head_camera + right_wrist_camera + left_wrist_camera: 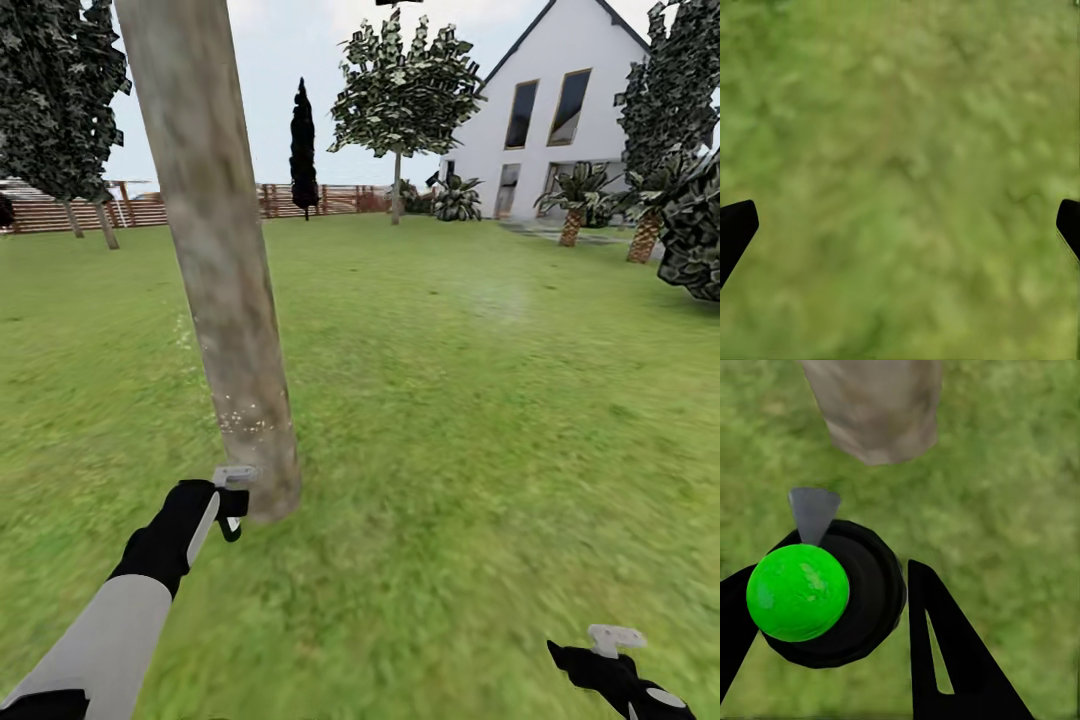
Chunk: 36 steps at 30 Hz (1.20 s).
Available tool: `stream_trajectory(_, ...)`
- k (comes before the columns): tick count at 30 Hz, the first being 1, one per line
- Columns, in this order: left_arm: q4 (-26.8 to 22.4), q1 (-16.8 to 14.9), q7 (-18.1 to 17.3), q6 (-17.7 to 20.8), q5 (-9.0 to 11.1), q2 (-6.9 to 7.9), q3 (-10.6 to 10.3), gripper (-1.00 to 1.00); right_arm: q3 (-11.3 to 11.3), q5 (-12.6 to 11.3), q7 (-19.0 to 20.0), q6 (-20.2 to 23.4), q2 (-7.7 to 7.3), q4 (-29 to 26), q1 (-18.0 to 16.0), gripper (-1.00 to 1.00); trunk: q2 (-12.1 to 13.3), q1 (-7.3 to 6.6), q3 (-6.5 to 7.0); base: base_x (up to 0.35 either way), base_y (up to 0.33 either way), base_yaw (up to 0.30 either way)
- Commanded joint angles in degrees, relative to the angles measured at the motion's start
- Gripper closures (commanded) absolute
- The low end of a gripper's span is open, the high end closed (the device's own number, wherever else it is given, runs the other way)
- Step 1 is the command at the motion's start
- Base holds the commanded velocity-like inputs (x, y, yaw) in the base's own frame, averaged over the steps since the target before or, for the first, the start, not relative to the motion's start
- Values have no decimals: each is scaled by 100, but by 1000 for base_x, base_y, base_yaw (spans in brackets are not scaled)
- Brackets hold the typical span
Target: In the garden, pick up the pesticide atomizer on the floor and spray pesticide onto both trees until each tree trunk is fully covered.
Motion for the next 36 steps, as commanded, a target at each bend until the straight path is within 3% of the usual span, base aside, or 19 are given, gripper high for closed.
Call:
stream_trajectory(1,0,-4,-16,25,-32,-7,6,100,-48,58,40,-23,3,2,-6,-100,-2,0,-5,80,-272,276)
stream_trajectory(7,48,-4,-68,23,-17,-14,6,100,-50,58,40,-23,-9,-6,-6,-100,-2,0,-5,115,-272,273)
stream_trajectory(10,131,-4,-45,-309,160,-64,14,100,-57,57,40,-31,-39,-20,-6,-100,-2,0,-5,134,-271,233)
stream_trajectory(14,-118,-80,-89,-285,185,-29,-45,100,-55,58,40,-32,-41,-20,-6,-100,-2,0,-5,87,-162,66)
stream_trajectory(18,-352,-1050,-629,980,148,119,-50,100,-51,58,40,-32,-41,-23,-6,-100,-2,0,-5,3,-6,1)
stream_trajectory(19,-366,-1306,-677,1149,130,131,-53,100,-54,58,40,-32,-41,-25,-6,-100,-2,0,-5,0,0,0)
stream_trajectory(21,-373,-1507,-692,1235,121,238,-55,100,-56,58,40,-32,-41,-26,-6,-100,-2,0,-5,0,0,0)
stream_trajectory(23,-382,-1509,-698,1247,134,388,-69,100,-57,58,40,-32,-41,-26,-6,-100,-2,0,-5,0,0,0)
stream_trajectory(28,-355,-1463,-699,1173,137,418,-156,100,-56,58,40,-32,-41,-20,-6,-100,-2,0,-5,-81,0,0)
stream_trajectory(31,-375,-1600,-706,1246,134,414,-140,100,-57,58,40,-32,-41,-25,-6,-100,-2,0,-5,-23,0,0)
stream_trajectory(34,-327,-2373,-694,1413,131,441,-143,100,-57,58,40,-32,-49,-30,-6,-100,-2,0,-5,-2,0,-74)
stream_trajectory(36,-330,-2499,-685,1436,128,446,-152,100,-57,56,40,-32,-50,-33,-6,-100,-2,0,-5,0,0,-191)
